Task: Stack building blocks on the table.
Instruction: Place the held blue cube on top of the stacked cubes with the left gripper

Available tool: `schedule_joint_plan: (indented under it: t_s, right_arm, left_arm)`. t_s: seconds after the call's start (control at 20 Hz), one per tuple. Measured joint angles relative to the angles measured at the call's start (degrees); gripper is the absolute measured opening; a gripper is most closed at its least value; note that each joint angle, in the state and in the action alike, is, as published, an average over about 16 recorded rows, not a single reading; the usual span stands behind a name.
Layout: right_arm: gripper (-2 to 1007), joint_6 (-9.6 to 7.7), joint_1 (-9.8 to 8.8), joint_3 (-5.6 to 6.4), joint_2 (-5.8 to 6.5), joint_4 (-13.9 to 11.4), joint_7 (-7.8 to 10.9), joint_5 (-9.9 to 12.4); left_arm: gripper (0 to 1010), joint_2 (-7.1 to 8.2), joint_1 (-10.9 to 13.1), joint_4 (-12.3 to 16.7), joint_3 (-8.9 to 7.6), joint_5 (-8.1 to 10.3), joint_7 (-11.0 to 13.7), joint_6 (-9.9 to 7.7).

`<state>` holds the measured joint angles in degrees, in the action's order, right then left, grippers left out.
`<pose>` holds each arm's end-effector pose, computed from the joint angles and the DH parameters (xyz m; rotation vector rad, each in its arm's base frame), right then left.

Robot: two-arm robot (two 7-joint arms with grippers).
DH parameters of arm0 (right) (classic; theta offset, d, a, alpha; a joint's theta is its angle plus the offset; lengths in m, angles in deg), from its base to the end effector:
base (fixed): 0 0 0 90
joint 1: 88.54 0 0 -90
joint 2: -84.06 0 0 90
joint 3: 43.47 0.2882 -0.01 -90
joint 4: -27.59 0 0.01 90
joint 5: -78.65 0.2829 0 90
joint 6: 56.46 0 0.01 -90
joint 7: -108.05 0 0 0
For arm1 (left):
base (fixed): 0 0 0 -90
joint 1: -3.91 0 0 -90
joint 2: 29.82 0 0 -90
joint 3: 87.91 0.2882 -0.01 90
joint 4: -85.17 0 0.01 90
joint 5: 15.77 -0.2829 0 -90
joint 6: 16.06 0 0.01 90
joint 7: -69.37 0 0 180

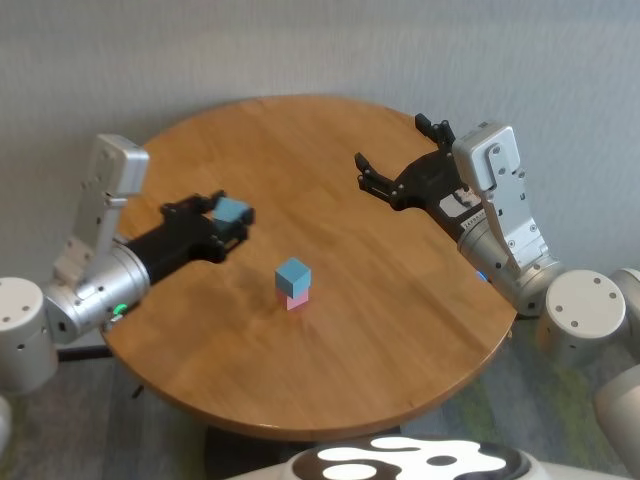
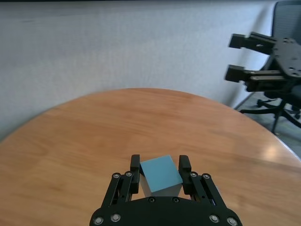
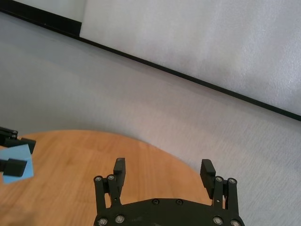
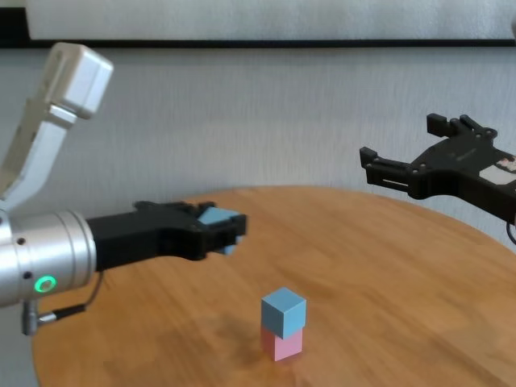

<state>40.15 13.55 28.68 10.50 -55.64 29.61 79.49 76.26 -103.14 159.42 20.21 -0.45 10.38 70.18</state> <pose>0.3510 -0.0057 -0.2766 -0.1398 -0.3285 -1.0785 0.3763 0.0182 -0.2905 0.1451 0.0554 0.8137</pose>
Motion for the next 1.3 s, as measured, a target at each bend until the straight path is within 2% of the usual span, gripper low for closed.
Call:
schedule_joint_plan:
  t_s: [0.2,0.5,1.0,1.3]
  right_arm:
    - [1005,0.00,0.00,0.00,0.00,0.0,0.00,0.0]
    - [1005,0.00,0.00,0.00,0.00,0.0,0.00,0.0]
    - [1005,0.00,0.00,0.00,0.00,0.0,0.00,0.0]
    - [1005,0.00,0.00,0.00,0.00,0.0,0.00,0.0]
  left_arm:
    - [520,0.27,-0.6,0.3,1.64,1.29,2.6,-0.76]
    - [519,-0.11,-2.7,-1.5,4.26,2.38,4.9,-2.16]
    - [520,-0.11,-5.6,-2.8,7.31,2.53,5.3,-5.28]
    - [520,0.14,-6.0,-2.5,8.43,2.87,4.9,-6.05]
